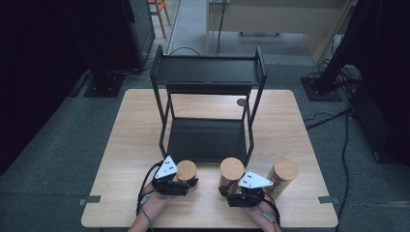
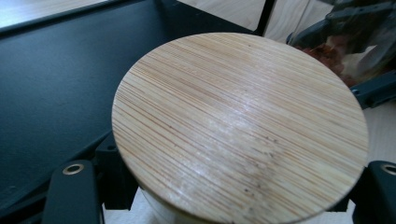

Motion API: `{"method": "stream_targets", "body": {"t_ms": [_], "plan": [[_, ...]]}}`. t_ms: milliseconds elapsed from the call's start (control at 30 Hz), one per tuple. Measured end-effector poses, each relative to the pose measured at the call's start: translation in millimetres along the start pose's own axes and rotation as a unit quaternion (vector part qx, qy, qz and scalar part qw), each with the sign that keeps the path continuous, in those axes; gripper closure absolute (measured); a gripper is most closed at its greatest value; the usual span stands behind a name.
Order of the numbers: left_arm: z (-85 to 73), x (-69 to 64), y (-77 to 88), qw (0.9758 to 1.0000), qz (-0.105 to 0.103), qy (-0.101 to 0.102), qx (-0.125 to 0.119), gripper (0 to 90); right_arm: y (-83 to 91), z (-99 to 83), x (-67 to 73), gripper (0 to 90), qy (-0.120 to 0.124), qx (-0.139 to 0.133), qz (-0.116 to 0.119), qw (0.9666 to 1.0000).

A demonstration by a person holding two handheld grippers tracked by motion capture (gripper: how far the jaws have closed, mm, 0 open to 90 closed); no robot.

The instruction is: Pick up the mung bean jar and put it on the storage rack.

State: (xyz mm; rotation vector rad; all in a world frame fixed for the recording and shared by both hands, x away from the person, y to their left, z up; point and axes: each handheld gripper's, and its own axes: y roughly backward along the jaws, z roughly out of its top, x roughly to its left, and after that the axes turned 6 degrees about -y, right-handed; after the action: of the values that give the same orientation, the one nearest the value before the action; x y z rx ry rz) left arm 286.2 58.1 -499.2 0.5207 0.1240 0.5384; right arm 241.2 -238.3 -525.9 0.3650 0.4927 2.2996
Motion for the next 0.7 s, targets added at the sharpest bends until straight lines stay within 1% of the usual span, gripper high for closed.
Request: {"method": "stream_targets", "body": {"t_ms": [67, 133, 333, 533, 700], "plan": [[0.9, 0.4, -1.7, 1.0000, -0.001, 0.000, 0.003, 25.8, 0.1, 0.0, -0.1, 20.5, -0.001, 0.000, 0.000, 1.0000], [2.5, -1.2, -4.2, 0.9999, 0.001, -0.008, 0.008, 25.8, 0.3, -0.1, 0.0, 20.6, -0.001, -0.001, 0.001, 1.0000], [9.3, -5.5, -13.2, 0.9997, -0.003, -0.019, 0.013, 25.8, 0.5, -0.2, -0.1, 20.5, -0.003, -0.002, 0.000, 1.0000], [15.7, -6.4, -20.7, 0.9997, -0.009, -0.019, 0.012, 25.8, 1.0, -0.5, -0.2, 20.5, -0.005, -0.003, 0.000, 1.0000], [19.8, -5.6, -22.3, 0.9996, -0.009, -0.021, 0.013, 25.8, 1.1, -0.5, -0.3, 20.5, -0.006, -0.003, -0.001, 1.0000]]}}
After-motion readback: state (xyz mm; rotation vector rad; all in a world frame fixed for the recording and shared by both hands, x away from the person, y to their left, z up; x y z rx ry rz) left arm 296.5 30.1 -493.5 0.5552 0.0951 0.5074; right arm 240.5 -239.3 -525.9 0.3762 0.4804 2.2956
